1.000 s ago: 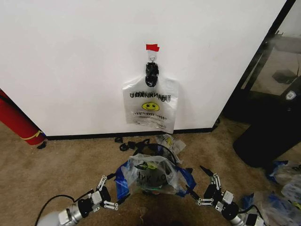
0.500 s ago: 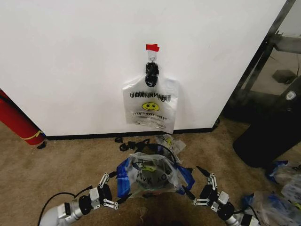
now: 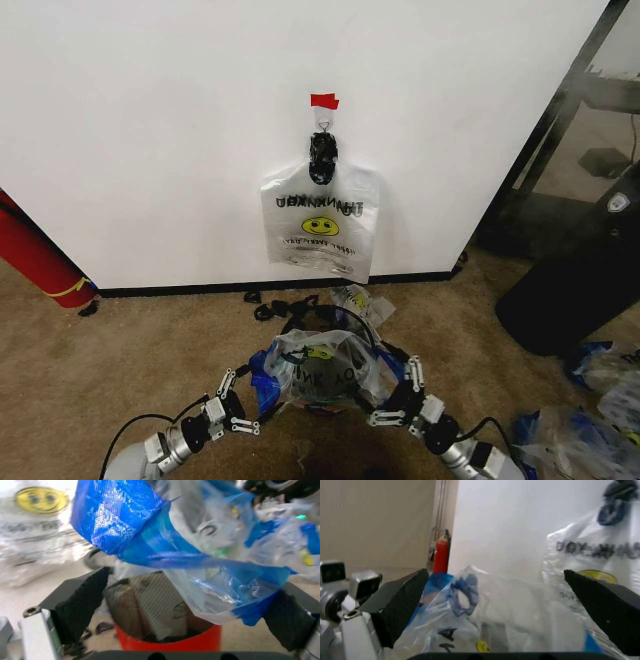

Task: Pick up the garbage bag from the wall and place it over the trash bin.

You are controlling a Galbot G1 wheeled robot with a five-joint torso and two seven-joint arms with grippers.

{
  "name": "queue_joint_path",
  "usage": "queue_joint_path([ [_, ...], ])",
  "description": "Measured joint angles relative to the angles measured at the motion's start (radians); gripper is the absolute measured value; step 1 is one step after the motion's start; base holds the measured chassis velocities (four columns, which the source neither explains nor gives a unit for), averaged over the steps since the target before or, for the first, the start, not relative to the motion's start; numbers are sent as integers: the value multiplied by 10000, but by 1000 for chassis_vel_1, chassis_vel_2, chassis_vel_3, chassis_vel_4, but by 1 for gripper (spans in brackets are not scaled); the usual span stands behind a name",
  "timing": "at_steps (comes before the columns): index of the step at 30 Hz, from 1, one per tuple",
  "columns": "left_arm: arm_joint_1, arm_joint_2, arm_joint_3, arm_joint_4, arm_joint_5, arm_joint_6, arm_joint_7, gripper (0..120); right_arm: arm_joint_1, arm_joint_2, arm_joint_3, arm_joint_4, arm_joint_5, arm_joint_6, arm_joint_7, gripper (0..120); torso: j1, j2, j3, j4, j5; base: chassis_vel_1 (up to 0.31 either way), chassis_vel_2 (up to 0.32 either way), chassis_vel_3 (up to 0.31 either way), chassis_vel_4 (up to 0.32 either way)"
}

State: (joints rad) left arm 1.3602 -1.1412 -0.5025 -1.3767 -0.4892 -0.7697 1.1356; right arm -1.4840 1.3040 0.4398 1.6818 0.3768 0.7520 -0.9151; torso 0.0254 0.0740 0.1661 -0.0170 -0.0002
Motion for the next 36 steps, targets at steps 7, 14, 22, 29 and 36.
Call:
queue_joint_path([
  [7,-9,231,53,93,-271,506,1540,100,-10,208,-57,-71,-467,84,-103,100,0,0,0,-2,1,0,0,0,0],
  [14,-314,354,206,638,472,443,1609,100,-106,246,9,-115,-417,195,-290,100,0,0,0,-2,0,0,0,0,0],
  [22,-579,302,373,524,716,417,1191,100,43,341,-66,-569,-690,249,-433,100,0,0,0,-2,3,0,0,0,0],
  [29,-324,403,222,-164,524,480,1151,100,182,231,-311,-588,-1414,218,330,100,0,0,0,-1,2,0,0,0,0],
  [36,-71,492,-36,-824,-74,543,882,100,463,185,-390,-292,-2264,165,1616,100,0,0,0,-1,2,0,0,0,0],
])
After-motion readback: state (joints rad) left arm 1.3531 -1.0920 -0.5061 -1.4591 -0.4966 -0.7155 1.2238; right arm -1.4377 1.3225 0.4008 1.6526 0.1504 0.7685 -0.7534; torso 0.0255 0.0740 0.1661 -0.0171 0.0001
